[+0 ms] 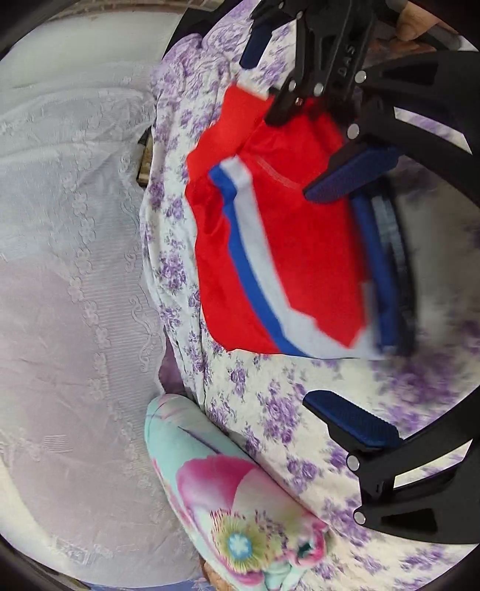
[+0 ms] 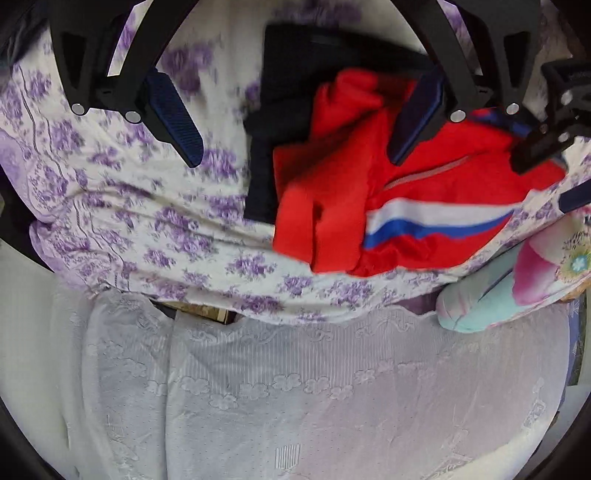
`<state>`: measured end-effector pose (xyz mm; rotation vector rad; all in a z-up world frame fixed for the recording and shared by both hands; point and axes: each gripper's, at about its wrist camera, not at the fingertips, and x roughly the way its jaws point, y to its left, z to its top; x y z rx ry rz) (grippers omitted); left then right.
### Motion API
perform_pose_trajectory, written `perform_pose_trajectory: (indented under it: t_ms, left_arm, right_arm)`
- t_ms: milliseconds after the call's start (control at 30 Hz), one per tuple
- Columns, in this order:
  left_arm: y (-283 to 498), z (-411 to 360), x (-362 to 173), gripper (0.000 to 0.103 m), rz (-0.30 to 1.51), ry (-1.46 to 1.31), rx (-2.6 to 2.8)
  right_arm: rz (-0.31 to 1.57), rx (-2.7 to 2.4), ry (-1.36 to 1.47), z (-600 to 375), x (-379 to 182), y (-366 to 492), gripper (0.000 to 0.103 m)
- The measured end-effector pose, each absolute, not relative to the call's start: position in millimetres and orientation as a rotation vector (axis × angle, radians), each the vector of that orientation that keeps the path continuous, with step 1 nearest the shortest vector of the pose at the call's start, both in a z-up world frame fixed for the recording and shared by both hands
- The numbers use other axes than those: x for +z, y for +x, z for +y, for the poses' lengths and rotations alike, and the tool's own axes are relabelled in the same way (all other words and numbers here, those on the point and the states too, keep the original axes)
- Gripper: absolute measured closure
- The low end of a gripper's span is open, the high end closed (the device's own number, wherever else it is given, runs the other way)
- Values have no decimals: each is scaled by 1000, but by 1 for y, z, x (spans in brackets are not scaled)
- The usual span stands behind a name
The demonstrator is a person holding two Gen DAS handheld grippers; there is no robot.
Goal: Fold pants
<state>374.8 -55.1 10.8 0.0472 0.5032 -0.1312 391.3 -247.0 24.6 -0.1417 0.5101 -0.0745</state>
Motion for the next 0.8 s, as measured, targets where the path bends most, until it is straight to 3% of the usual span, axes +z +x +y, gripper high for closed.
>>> perform_pose_trajectory:
  t_ms: [433, 800]
  left_arm:
    - [270, -62, 14, 4, 485, 127, -84]
    - [253, -57, 17, 4, 495, 99, -72]
  right_arm:
    - [502, -38, -37, -246, 29, 294, 3]
    - [527, 2, -7, -246, 27, 277, 3]
